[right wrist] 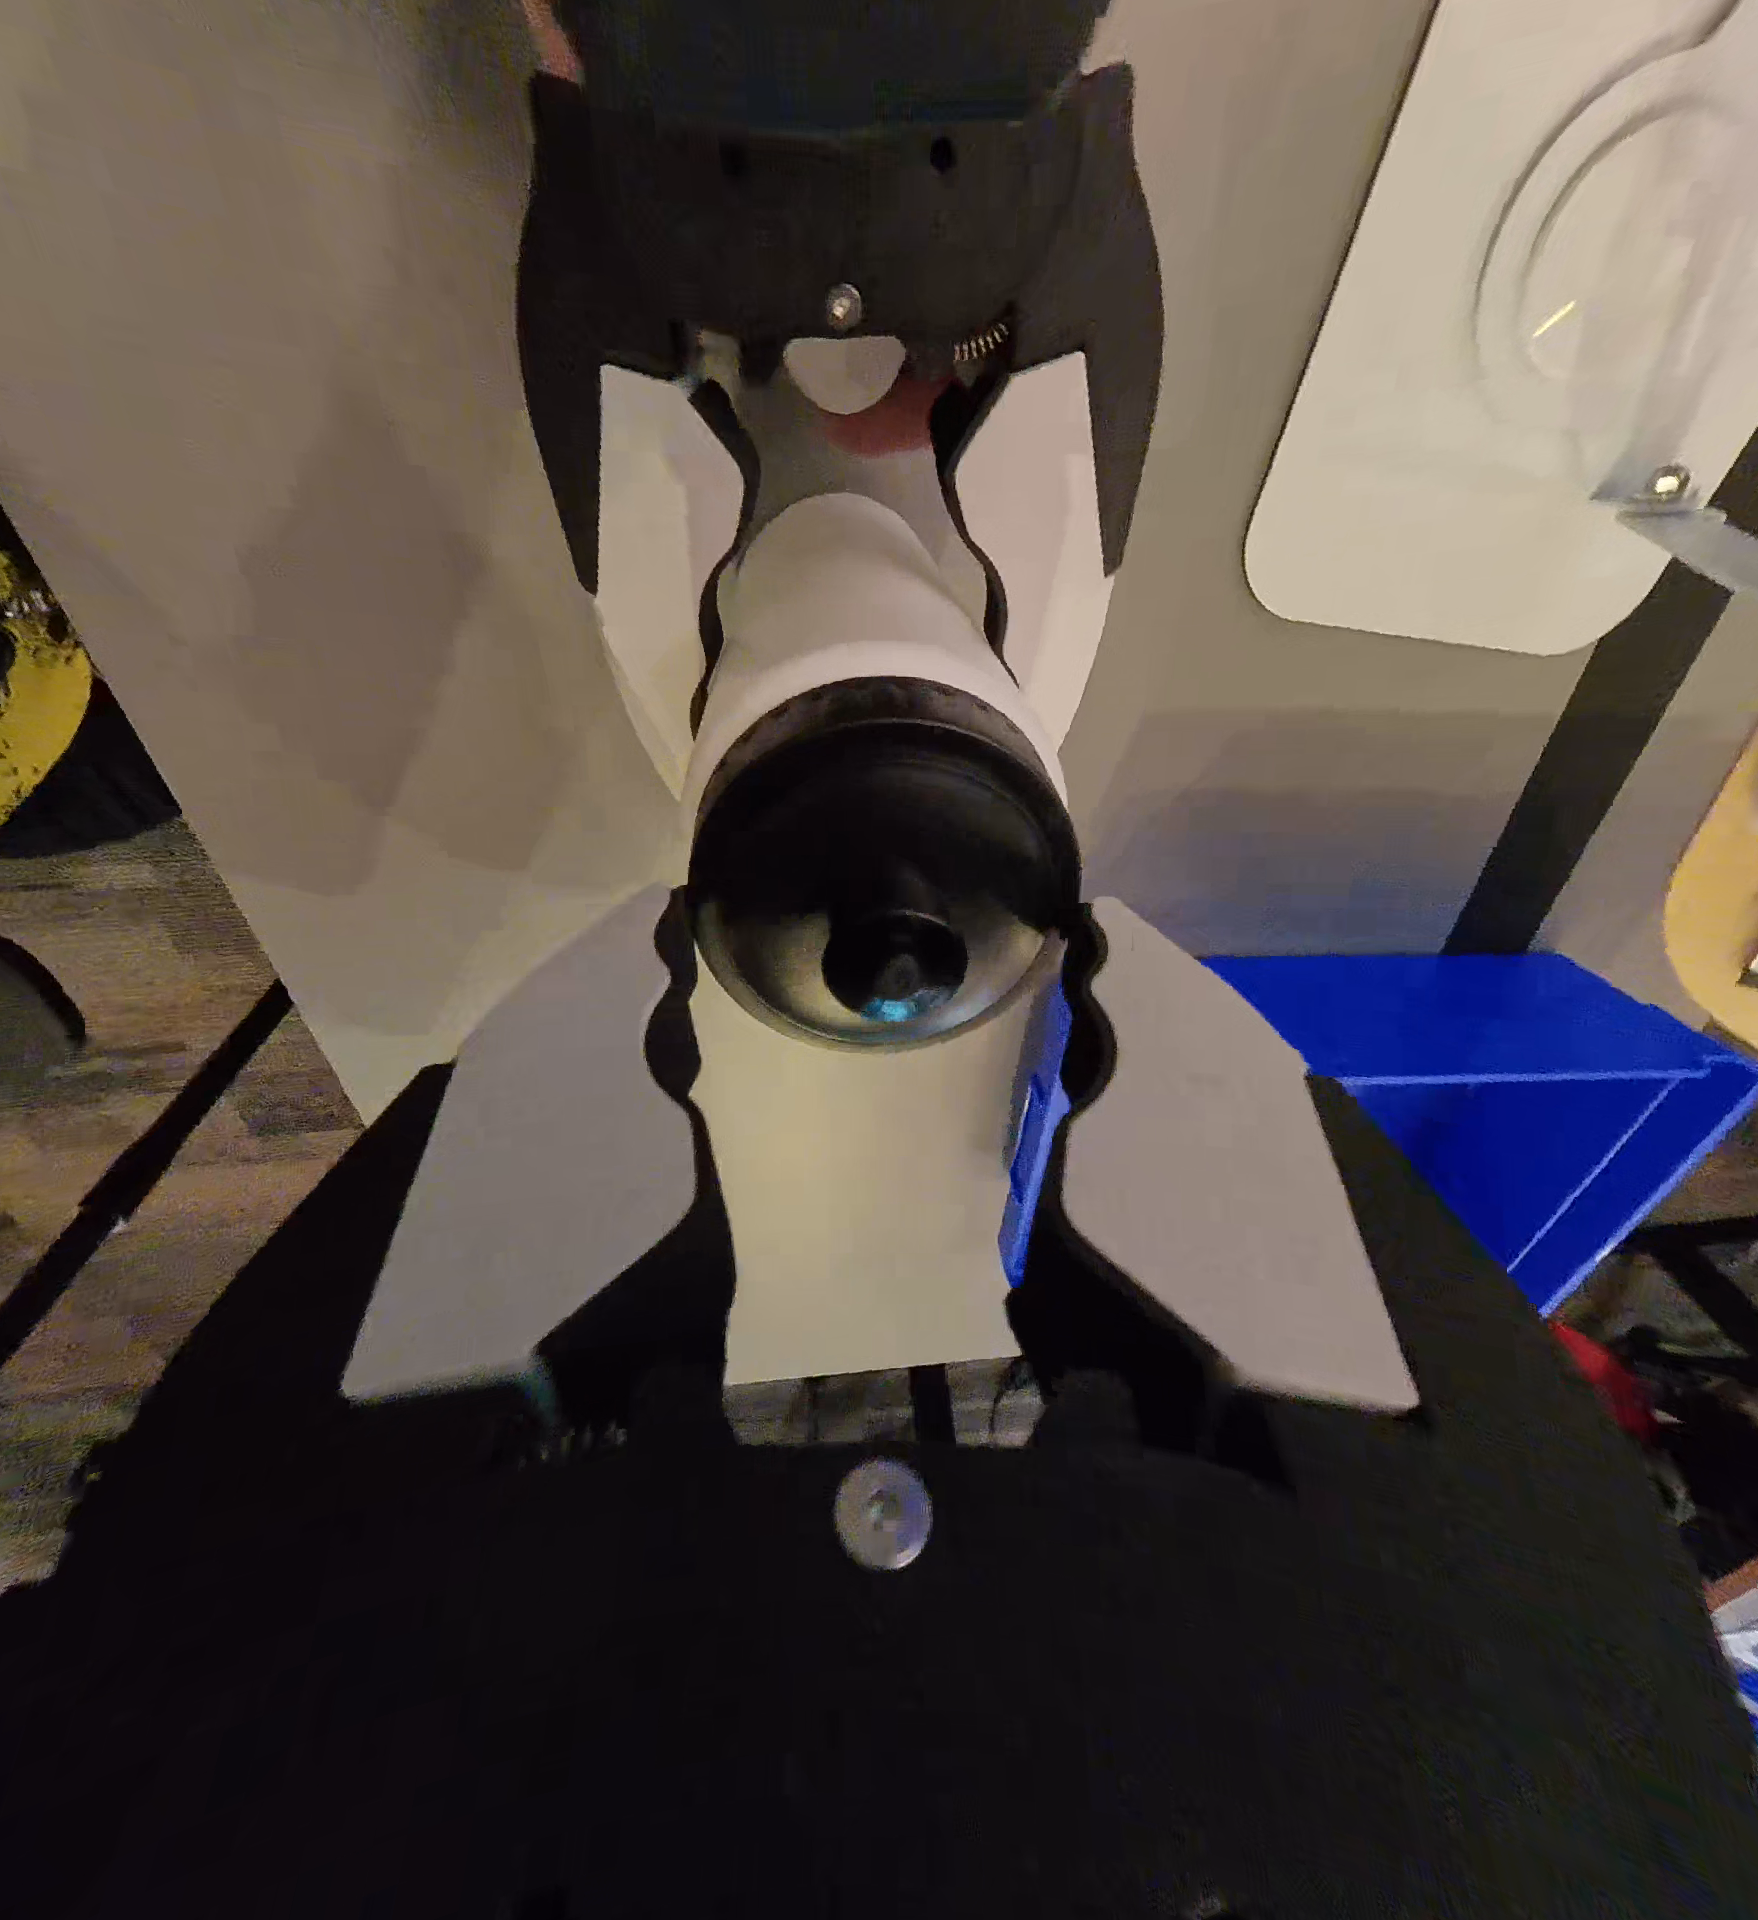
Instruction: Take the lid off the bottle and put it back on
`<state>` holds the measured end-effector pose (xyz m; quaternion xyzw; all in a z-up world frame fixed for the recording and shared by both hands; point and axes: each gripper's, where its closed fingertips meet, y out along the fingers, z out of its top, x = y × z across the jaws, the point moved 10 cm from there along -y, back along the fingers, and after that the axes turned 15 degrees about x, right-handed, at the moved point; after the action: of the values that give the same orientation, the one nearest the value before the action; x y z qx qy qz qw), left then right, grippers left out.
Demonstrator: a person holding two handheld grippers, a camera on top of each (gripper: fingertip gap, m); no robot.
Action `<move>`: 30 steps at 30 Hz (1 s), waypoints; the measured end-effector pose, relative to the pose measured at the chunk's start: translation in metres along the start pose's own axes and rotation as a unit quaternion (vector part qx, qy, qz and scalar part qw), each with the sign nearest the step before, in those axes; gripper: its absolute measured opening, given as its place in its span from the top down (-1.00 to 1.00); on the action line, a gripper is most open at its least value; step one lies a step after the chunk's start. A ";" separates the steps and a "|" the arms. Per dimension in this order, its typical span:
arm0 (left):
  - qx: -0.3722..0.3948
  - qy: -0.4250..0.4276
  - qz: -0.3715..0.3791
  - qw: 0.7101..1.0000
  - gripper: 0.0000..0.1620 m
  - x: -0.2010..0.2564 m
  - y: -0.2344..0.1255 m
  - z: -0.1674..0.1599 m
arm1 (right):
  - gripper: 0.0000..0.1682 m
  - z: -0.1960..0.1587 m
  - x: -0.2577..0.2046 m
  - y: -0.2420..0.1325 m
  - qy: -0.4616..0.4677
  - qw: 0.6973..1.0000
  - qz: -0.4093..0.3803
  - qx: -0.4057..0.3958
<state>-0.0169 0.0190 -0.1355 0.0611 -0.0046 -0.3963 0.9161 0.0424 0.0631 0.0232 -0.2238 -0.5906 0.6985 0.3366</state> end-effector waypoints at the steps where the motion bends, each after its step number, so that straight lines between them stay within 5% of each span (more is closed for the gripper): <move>1: 0.000 0.000 0.001 1.000 -0.06 0.000 0.000 0.000 | 0.18 0.000 0.000 0.000 -0.006 1.000 0.001 0.002; 8: 0.002 -0.009 0.002 1.000 -0.06 -0.003 -0.002 0.000 | 0.18 0.002 0.005 0.003 0.177 0.984 -0.025 0.011; 10: 0.000 0.001 -0.001 1.000 -0.06 0.000 0.000 0.000 | 0.17 0.003 0.002 0.004 0.167 0.986 -0.017 -0.004; 13: -0.002 0.001 0.000 1.000 -0.06 0.000 0.000 0.000 | -0.11 0.002 0.004 0.004 0.102 0.994 -0.022 -0.012; 18: -0.001 0.000 0.000 1.000 -0.06 0.000 0.000 0.000 | 0.16 0.000 0.002 0.006 0.030 0.999 0.009 -0.009; 24: -0.007 -0.004 0.000 1.000 -0.06 -0.002 -0.002 -0.002 | 0.16 0.001 0.006 0.007 0.185 0.983 -0.017 -0.003; 28: -0.009 0.002 -0.001 1.000 -0.06 0.000 0.000 -0.002 | 0.14 0.002 -0.001 0.009 0.148 0.988 -0.030 -0.031; 30: -0.011 0.002 -0.001 1.000 -0.06 0.000 0.000 -0.001 | -0.04 0.001 -0.002 0.009 0.114 0.993 -0.014 -0.028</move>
<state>-0.0170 0.0191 -0.1370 0.0520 0.0015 -0.3968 0.9164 0.0406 0.0602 0.0144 -0.3027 -0.5711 0.6466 0.4052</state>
